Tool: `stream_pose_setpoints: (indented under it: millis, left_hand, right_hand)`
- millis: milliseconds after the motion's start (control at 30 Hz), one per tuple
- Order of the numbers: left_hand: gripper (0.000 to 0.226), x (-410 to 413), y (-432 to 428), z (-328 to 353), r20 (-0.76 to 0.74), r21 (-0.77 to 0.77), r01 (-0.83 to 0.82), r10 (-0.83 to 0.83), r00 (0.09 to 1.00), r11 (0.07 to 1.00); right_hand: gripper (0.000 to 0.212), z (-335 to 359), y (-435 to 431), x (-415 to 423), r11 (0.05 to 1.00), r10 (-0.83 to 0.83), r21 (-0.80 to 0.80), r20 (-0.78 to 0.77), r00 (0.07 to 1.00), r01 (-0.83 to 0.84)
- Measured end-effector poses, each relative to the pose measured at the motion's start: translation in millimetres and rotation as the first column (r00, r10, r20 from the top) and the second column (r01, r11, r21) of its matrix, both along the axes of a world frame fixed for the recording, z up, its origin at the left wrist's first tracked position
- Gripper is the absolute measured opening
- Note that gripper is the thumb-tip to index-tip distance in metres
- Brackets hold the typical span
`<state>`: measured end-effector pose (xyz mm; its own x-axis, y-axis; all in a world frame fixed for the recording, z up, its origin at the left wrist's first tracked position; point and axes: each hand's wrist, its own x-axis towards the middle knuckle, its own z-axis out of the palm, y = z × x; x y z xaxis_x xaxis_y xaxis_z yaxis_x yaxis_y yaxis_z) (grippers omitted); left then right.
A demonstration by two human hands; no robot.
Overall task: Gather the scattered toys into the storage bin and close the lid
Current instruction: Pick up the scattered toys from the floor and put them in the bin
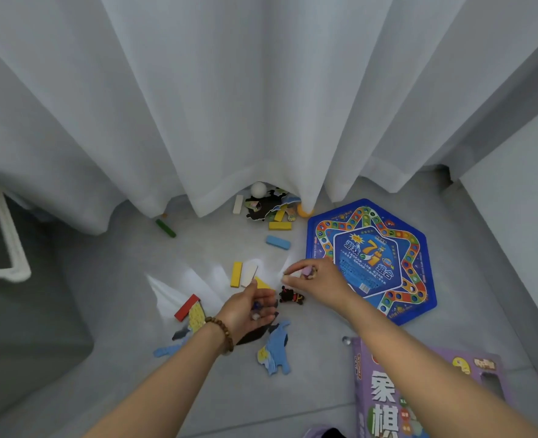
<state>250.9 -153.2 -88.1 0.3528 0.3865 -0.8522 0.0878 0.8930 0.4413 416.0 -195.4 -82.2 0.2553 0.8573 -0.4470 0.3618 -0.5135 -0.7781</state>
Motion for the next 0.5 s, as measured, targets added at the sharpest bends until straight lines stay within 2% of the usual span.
stream_pose_setpoints:
  millis: [33, 100, 167, 300, 333, 433, 500]
  left_hand:
    - [0.047, 2.2, -3.3, 2.4, 0.033, -0.015, 0.007, -0.006, 0.999, 1.000]
    - [0.047, 5.9, -10.9, 5.3, 0.080, -0.021, 0.026, -0.024, 0.997, 0.999]
    - [0.040, 8.1, -20.7, 6.5, 0.065, 0.030, 0.100, -0.102, 0.993, 0.995]
    - [0.037, 3.4, -39.3, -0.5, -0.097, 0.176, 0.345, -0.332, 0.938, 0.922]
    - [0.039, 2.4, -42.0, -1.4, -0.133, 0.189, 0.379, -0.359, 0.924, 0.906]
    - [0.041, 3.5, -45.6, -1.4, -0.202, 0.213, 0.414, -0.374, 0.905, 0.885]
    - [0.041, 4.4, -46.6, -1.4, -0.223, 0.229, 0.417, -0.370, 0.902, 0.880]
  right_hand:
    - [0.021, 11.4, -5.5, -3.1, 0.999, 0.007, 0.034, -0.135, 0.991, -0.003]
    - [0.029, 25.3, -21.9, -1.7, 0.996, 0.093, 0.036, -0.202, 0.975, -0.087]
    - [0.030, 26.7, -42.3, 14.3, 0.989, 0.141, -0.025, -0.079, 0.987, -0.143]
    - [0.028, 6.7, -89.0, 49.5, 0.915, 0.259, -0.370, 0.237, 0.936, -0.160]
    - [0.029, 0.6, -99.3, 51.2, 0.909, 0.265, -0.392, 0.284, 0.922, -0.140]
    - [0.034, -9.4, -115.2, 44.3, 0.946, 0.190, -0.317, 0.362, 0.913, -0.070]
    - [0.030, -10.9, -113.0, 38.4, 0.948, 0.220, -0.308, 0.440, 0.871, -0.084]
